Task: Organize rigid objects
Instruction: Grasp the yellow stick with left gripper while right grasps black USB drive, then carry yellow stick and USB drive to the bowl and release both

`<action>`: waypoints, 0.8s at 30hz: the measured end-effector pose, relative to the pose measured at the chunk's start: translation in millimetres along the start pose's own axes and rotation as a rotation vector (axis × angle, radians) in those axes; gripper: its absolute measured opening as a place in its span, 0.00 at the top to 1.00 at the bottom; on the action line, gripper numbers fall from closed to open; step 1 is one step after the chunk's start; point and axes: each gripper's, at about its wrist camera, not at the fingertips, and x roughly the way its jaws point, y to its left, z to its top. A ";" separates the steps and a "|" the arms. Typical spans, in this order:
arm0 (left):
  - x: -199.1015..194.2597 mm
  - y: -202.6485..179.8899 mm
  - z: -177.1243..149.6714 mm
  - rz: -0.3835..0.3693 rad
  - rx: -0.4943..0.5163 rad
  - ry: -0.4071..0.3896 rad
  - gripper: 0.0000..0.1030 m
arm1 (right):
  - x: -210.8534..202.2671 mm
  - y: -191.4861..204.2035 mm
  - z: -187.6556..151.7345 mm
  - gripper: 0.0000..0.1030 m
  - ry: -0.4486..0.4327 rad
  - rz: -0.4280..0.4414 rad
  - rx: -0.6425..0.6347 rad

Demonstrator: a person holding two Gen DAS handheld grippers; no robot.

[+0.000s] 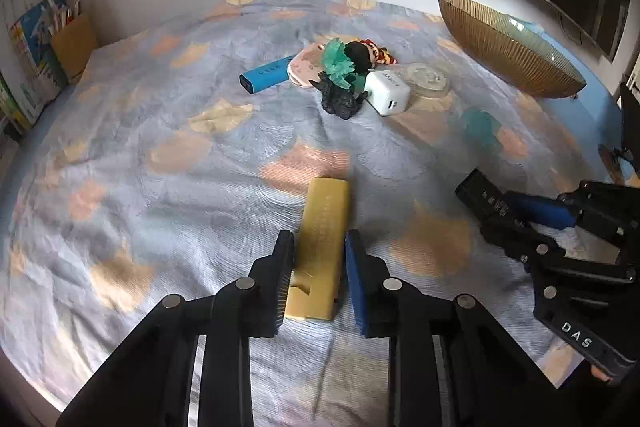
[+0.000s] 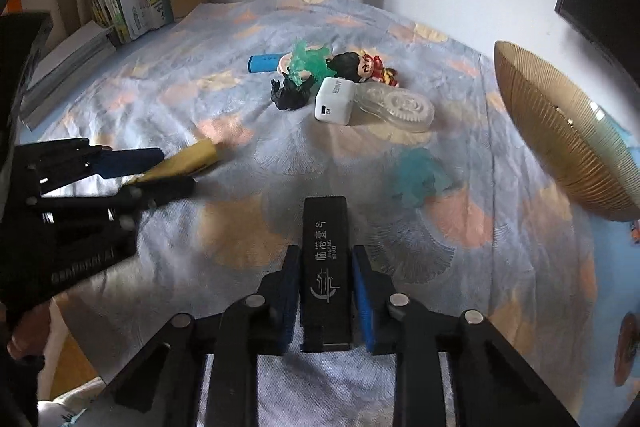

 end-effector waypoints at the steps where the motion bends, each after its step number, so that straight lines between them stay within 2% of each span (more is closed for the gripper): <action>1: -1.2 0.3 0.0 -0.005 -0.009 -0.002 0.78 | -0.9 -0.3 -1.0 0.77 -0.001 0.004 0.004; 5: -20.0 -3.1 7.0 -0.040 -0.038 -0.057 0.81 | -14.1 -7.4 -0.6 0.77 -0.020 0.067 0.045; 9: -43.4 -14.4 24.1 -0.041 -0.029 -0.134 0.81 | -46.2 -21.5 11.0 0.77 -0.106 0.047 0.078; 13: -56.4 -25.5 38.9 -0.061 -0.027 -0.172 0.81 | -75.8 -44.8 19.9 0.77 -0.179 0.019 0.130; 16: -74.8 -36.9 59.3 -0.074 -0.002 -0.249 0.81 | -96.7 -69.9 25.2 0.77 -0.222 0.004 0.186; 20: -98.6 -66.2 106.1 -0.141 0.049 -0.353 0.81 | -136.1 -111.9 39.2 0.77 -0.321 -0.080 0.265; 22: -98.1 -80.3 126.5 -0.175 0.060 -0.367 0.81 | -153.1 -130.9 45.1 0.77 -0.362 -0.120 0.303; 24: -88.8 -97.6 147.6 -0.224 0.058 -0.362 0.81 | -165.4 -151.3 51.8 0.77 -0.387 -0.196 0.359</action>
